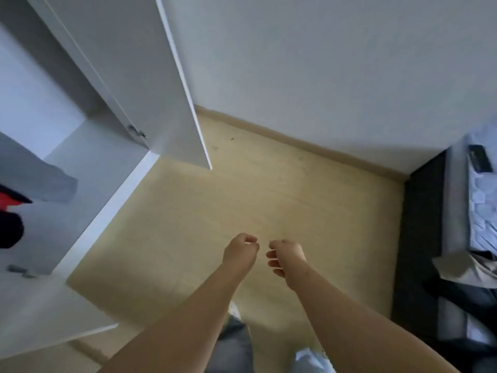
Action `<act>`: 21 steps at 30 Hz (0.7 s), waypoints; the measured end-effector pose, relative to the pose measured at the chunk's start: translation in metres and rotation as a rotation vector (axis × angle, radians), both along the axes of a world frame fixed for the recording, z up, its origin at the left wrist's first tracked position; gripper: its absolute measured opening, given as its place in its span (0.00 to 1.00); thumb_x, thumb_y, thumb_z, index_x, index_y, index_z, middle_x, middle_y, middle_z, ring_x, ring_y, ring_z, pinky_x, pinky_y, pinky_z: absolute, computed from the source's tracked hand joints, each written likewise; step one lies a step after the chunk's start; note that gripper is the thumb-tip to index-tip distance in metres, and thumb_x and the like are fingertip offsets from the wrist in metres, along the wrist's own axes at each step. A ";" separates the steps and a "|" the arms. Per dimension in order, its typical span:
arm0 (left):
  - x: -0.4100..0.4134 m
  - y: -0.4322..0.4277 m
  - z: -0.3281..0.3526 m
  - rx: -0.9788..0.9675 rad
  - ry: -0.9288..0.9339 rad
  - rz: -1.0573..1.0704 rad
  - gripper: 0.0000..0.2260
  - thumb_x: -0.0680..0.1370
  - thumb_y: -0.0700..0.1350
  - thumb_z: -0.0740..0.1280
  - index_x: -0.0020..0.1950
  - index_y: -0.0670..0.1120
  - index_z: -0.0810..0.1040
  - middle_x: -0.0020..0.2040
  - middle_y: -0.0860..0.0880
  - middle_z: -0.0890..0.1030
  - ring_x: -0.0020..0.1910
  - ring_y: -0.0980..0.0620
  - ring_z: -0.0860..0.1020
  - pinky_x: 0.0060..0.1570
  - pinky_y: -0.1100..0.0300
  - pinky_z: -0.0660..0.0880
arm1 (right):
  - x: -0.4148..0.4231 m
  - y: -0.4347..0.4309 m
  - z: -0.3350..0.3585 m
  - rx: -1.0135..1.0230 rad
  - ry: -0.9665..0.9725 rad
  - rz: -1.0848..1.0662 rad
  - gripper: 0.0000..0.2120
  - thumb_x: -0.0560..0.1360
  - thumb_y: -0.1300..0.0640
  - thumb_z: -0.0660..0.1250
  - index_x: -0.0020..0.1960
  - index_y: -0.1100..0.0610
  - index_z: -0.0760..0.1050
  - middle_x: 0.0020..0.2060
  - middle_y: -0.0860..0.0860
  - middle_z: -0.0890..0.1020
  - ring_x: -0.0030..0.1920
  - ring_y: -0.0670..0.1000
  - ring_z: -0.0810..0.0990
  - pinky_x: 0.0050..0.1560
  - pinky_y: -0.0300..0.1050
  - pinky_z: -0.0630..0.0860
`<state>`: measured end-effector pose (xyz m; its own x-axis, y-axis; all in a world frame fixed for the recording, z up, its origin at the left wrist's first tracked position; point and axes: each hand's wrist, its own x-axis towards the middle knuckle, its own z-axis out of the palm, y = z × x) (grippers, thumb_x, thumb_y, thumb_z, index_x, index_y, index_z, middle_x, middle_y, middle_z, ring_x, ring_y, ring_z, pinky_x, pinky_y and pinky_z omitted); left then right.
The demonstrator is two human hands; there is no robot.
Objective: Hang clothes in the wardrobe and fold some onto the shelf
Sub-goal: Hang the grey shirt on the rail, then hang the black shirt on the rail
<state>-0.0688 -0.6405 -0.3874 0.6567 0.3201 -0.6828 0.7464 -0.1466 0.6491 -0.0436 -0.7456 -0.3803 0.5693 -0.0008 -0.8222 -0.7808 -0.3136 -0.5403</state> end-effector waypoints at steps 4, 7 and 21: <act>-0.007 -0.095 -0.011 -0.037 0.054 -0.140 0.10 0.76 0.42 0.61 0.55 0.46 0.77 0.51 0.44 0.81 0.53 0.45 0.79 0.51 0.55 0.73 | -0.024 -0.101 -0.008 -0.017 0.029 -0.185 0.06 0.77 0.58 0.60 0.41 0.56 0.70 0.33 0.51 0.75 0.29 0.49 0.71 0.30 0.38 0.65; -0.024 -0.173 -0.012 -0.059 0.102 -0.260 0.07 0.76 0.43 0.60 0.47 0.50 0.76 0.43 0.48 0.80 0.45 0.48 0.79 0.41 0.60 0.69 | -0.055 -0.187 -0.012 -0.069 0.054 -0.310 0.07 0.76 0.59 0.60 0.39 0.55 0.69 0.32 0.51 0.75 0.28 0.49 0.71 0.30 0.38 0.64; -0.051 -0.444 -0.017 -0.062 0.162 -0.682 0.10 0.78 0.39 0.58 0.39 0.50 0.71 0.33 0.51 0.74 0.28 0.56 0.71 0.21 0.68 0.61 | -0.165 -0.445 -0.009 -0.068 0.079 -0.881 0.06 0.76 0.60 0.58 0.40 0.56 0.70 0.34 0.52 0.74 0.30 0.50 0.70 0.33 0.40 0.65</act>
